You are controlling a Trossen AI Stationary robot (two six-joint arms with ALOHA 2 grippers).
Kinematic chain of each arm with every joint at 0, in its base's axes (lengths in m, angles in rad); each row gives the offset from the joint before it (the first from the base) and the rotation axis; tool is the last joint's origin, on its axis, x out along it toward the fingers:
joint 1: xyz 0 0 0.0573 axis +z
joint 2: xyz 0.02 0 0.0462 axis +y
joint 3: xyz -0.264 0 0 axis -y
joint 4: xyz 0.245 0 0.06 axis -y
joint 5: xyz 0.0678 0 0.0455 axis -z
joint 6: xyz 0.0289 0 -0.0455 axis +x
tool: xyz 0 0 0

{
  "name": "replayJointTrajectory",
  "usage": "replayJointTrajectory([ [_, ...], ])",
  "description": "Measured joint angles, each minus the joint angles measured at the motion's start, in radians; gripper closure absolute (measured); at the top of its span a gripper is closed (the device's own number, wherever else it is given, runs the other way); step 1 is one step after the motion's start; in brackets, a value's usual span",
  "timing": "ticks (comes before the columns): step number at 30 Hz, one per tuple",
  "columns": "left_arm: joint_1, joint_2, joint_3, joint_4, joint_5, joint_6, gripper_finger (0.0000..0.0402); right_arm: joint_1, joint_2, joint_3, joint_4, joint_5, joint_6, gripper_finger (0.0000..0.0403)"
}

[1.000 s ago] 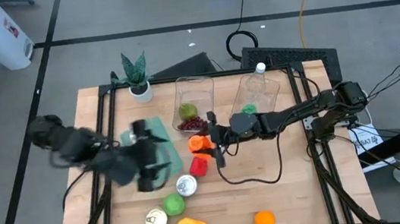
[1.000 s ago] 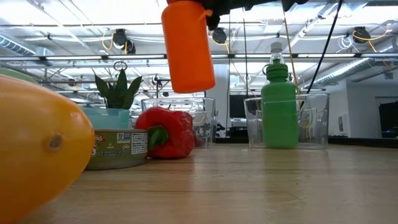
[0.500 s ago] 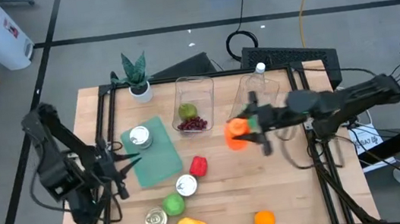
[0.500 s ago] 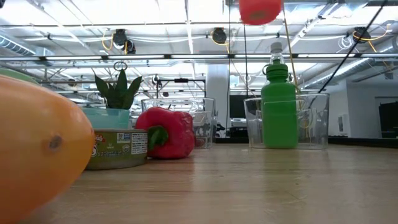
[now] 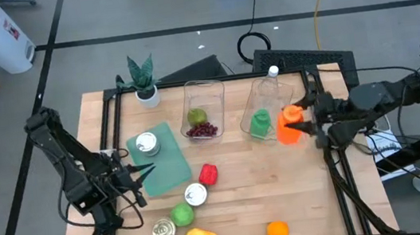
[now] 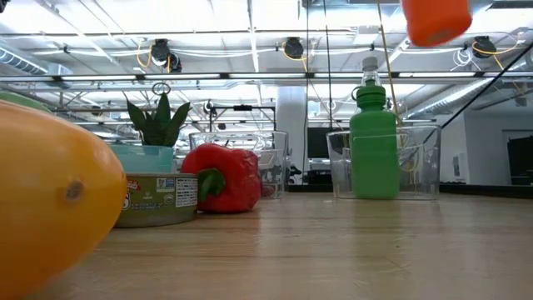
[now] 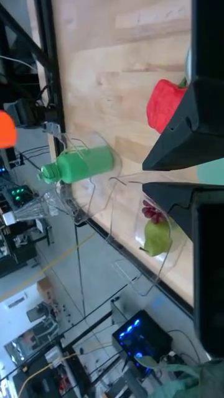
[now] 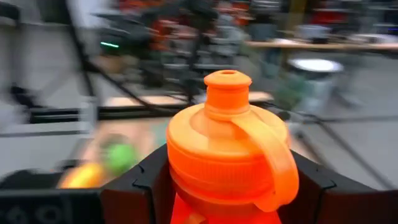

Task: Pick & Place Food Item
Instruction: Put the orange water bottle into the right transparent bin

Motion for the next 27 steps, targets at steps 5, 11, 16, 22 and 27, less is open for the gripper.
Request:
replayJointTrajectory([
  [5,0.000,0.000,0.000,0.002,-0.024,-0.018,0.0352,0.007,-0.020,-0.125,-0.002,0.232,-0.007,0.0208],
  [11,0.000,0.000,0.000,0.002,-0.016,-0.022,0.0352,0.007,-0.062,-0.249,0.007,0.354,0.041,0.0208],
  [16,0.000,0.000,0.000,0.002,-0.016,-0.022,0.0352,0.007,-0.090,-0.365,0.053,0.512,0.083,0.0208],
  [22,0.000,0.001,0.000,0.003,-0.020,-0.030,0.0352,0.007,-0.120,-0.535,0.322,0.646,0.019,0.0208],
  [27,0.000,0.001,0.000,0.004,-0.021,-0.033,0.0352,0.007,-0.143,-0.680,0.646,0.697,-0.145,0.0208],
])
